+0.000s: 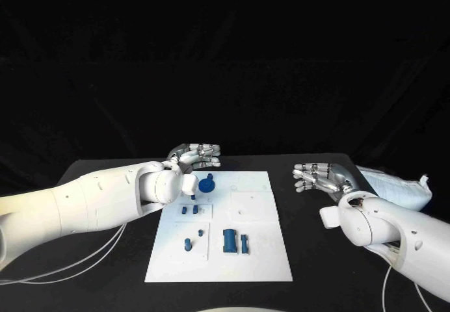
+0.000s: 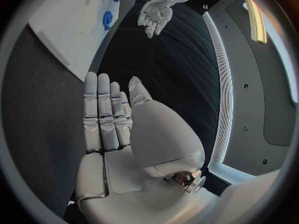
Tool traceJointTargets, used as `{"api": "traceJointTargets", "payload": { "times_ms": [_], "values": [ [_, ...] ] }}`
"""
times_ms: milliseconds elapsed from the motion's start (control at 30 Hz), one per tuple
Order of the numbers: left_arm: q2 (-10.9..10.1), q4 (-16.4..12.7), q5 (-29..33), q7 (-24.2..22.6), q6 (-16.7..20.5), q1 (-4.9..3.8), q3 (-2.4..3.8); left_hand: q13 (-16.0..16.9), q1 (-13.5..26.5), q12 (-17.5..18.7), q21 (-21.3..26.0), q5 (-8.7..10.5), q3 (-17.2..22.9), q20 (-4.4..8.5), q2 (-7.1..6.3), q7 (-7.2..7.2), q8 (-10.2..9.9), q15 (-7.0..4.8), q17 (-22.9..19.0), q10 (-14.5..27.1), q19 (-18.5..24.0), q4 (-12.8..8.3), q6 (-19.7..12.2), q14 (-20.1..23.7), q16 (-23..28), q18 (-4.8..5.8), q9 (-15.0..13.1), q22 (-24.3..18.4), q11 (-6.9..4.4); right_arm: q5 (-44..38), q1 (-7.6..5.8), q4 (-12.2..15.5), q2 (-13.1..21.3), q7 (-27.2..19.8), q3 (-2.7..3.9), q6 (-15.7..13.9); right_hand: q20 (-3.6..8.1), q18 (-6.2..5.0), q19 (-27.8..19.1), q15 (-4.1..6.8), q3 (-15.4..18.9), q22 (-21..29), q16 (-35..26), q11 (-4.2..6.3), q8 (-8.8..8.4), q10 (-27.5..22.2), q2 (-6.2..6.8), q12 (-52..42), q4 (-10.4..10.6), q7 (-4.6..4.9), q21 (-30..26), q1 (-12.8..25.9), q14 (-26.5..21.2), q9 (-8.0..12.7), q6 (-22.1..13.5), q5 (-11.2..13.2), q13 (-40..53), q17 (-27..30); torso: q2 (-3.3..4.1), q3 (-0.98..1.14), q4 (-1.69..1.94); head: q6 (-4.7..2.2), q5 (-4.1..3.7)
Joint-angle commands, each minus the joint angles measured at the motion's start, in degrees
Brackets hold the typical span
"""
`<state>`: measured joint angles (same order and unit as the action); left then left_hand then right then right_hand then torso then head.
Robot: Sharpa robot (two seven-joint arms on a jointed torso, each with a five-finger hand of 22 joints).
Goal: Assemble the parts on the task board
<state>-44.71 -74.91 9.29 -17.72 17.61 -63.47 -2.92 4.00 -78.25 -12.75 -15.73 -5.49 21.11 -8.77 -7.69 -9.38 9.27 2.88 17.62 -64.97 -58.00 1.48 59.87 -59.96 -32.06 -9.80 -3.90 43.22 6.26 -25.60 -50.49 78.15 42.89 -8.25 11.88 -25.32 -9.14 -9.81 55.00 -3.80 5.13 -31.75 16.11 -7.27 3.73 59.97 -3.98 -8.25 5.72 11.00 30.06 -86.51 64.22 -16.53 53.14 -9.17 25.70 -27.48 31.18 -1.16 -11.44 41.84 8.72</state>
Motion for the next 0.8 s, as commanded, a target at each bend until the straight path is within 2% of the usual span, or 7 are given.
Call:
{"api": "traceJointTargets", "payload": {
  "times_ms": [33,333,367,500,700,733,800],
  "values": [
    [0.46,1.27,2.52,-3.84,0.82,0.41,0.01,-0.33,-0.83,2.57,4.38,-0.03,0.26,-1.32,0.17,-0.57,-1.04,1.64,-3.08,0.54,2.37,0.68,-0.56,0.63,7.68,-0.40,0.15,-4.19,0.69,7.04,-0.19,-2.39,-1.11,-8.63,-0.01,4.85,-1.56,-0.45,0.08,-0.65,-1.61,4.69,-6.43,-0.97,-0.28,0.79,0.24,2.86,-0.69,0.18,-5.85,-0.60,-0.87,2.77,0.29,0.85,-7.44,6.04,-0.88,0.07,-0.30,-1.46,0.65],
    [0.61,1.74,3.16,-6.99,0.11,0.76,0.12,-0.40,-1.73,7.54,12.15,-0.09,-0.23,-5.68,0.42,-0.57,-3.66,4.80,-8.90,2.36,11.26,0.86,-1.97,2.97,19.70,-0.83,0.13,-14.49,2.40,10.04,-1.56,-6.06,-2.86,-11.38,0.00,8.89,-2.41,-0.68,2.66,-2.28,-4.72,11.62,-12.49,-1.05,-0.17,2.01,0.32,4.38,-5.03,-0.03,-13.77,1.63,0.17,8.17,1.41,1.94,-18.57,15.80,-0.19,0.42,-0.10,-2.27,0.50],
    [0.42,1.76,1.96,-3.57,0.41,0.76,0.05,-4.00,22.57,12.75,15.73,5.49,-6.34,-1.19,2.56,2.24,-5.11,2.51,-11.43,21.12,25.26,-1.48,-19.26,20.23,23.26,2.94,3.90,-22.97,-0.17,7.13,-1.37,-5.78,-2.65,-7.65,-0.02,4.73,1.15,2.97,-14.84,-0.22,-5.13,17.51,-16.11,1.50,-3.73,-16.85,3.98,8.25,-5.72,-3.38,-18.49,26.80,-19.15,10.55,-15.17,3.97,-20.46,19.08,-0.42,0.17,-0.18,-1.97,0.69],
    [0.40,1.04,1.47,-3.94,1.53,0.87,0.18,-4.00,28.74,12.75,15.73,5.49,-8.17,-0.16,3.22,3.14,-9.27,1.90,-12.29,26.23,29.09,-1.48,-24.03,24.68,24.52,2.94,3.90,-25.59,-0.87,8.02,-1.77,-4.94,-2.43,-8.32,-0.59,3.60,2.04,2.97,-19.27,3.80,-5.13,19.47,-16.11,2.15,-3.73,-21.71,3.98,8.25,-5.72,-4.23,-20.15,34.31,-24.43,11.50,-19.46,4.66,-21.52,20.49,-0.40,0.22,0.39,-2.24,0.23],
    [0.32,-2.57,-0.94,-5.76,7.13,1.41,0.79,-4.00,39.43,12.75,15.73,5.49,-10.97,1.78,7.69,4.51,-9.27,-2.88,-13.44,34.57,35.33,-1.48,-31.77,32.28,26.15,4.20,3.90,-29.39,-2.01,12.42,-3.75,-0.74,-1.37,-11.63,-3.42,-2.01,3.59,4.01,-27.00,3.80,-5.13,22.13,-16.11,3.26,-3.73,-29.98,3.98,8.25,-5.72,-5.68,-22.30,45.57,-33.03,16.53,-26.73,9.17,-25.70,22.01,-0.30,0.46,3.20,-3.57,-2.04],
    [0.30,-3.42,-1.51,-6.19,8.45,1.54,0.94,-4.00,40.93,12.75,15.73,5.49,-11.36,2.06,7.69,4.70,-9.27,-2.88,-13.60,35.75,36.19,-1.48,-32.84,33.37,26.37,4.21,3.90,-29.93,-2.19,13.45,-4.21,0.24,-1.13,-12.40,-4.08,-3.32,3.81,4.56,-28.16,3.80,-5.13,22.52,-16.11,7.27,-3.73,-31.22,3.98,8.25,-5.72,-5.89,-22.61,47.25,-34.32,16.53,-27.82,9.17,-25.70,22.23,-0.28,0.52,3.85,-3.88,-2.57],
    [0.25,-5.30,-2.77,-7.15,11.38,1.83,1.26,-4.00,43.85,12.75,15.73,5.49,-12.12,2.57,7.69,5.07,-9.27,-2.88,-17.62,38.04,37.91,-1.48,-34.99,35.46,26.83,4.70,3.90,-30.97,-6.26,15.75,-5.24,2.42,-0.57,-14.13,-5.55,-6.25,4.23,4.57,-30.28,3.80,-5.13,23.26,-16.11,7.27,-3.73,-33.47,3.98,8.25,-5.72,-6.32,-23.21,50.34,-36.69,16.53,-29.83,9.17,-25.70,22.65,-0.22,0.64,5.32,-4.57,-3.76]
  ]
}}
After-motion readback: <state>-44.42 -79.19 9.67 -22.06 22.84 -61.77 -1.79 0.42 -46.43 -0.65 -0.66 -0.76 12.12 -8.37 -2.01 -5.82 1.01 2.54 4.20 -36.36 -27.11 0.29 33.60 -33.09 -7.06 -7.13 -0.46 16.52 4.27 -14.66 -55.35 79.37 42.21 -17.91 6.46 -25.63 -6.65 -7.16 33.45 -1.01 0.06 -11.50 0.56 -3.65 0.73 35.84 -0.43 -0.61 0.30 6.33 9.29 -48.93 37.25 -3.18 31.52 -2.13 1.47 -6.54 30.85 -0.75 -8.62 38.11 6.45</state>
